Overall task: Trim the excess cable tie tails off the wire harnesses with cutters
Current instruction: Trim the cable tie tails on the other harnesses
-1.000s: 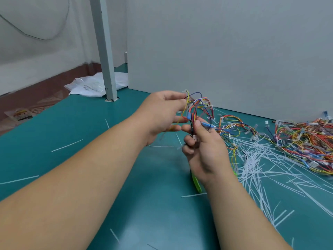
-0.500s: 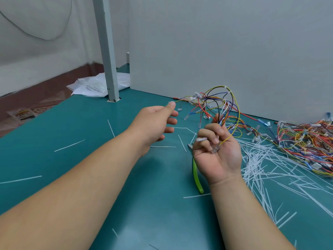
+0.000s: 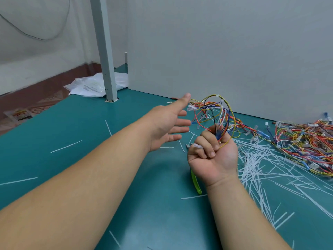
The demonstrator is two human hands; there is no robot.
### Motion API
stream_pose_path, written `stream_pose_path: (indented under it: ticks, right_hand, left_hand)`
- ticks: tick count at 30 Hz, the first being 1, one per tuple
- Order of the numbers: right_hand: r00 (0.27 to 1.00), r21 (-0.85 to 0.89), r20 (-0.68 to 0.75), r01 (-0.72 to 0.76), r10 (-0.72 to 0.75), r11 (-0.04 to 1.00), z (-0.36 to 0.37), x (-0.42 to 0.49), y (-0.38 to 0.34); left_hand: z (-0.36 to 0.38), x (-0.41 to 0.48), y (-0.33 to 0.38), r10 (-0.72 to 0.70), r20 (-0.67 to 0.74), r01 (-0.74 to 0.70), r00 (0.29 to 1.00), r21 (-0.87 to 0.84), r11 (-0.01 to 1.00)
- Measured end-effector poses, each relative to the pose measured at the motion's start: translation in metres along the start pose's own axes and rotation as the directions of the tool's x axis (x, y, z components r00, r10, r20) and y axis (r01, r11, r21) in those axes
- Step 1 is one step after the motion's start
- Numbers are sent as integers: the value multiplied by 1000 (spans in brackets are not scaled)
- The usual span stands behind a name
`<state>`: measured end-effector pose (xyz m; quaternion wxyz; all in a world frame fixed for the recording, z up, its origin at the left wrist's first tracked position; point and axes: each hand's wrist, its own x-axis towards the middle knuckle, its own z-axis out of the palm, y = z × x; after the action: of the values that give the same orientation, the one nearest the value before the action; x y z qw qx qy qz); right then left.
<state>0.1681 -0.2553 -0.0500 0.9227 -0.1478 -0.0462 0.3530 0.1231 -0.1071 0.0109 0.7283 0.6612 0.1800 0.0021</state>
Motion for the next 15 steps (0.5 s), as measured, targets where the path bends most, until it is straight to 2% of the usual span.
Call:
stream_pose_path:
  ticks: [4,6,9,11,15]
  right_hand:
    - [999,-43,-36,-21,19,999,1,1,2]
    - [993,-163,-112,-48,30,985,3,2,3]
    - [966,-452,-258,-125,5,883,6,5,5]
    - [950,-547,-312,-162,-21,821,7,4,8]
    - [947,-698,-302,-144,-106,702,8,4,16]
  left_hand:
    - [8,2,3,21,40,-20,999,-24,999]
    - [11,2,5,-26,37,28,999,-63,998]
    - [13,7,6,-69,9,69,998,-141,988]
    - [13,10,6,-56,-6,53,998,-238,970]
    - [8,13,2,-20,-67,-7,998,-388,922]
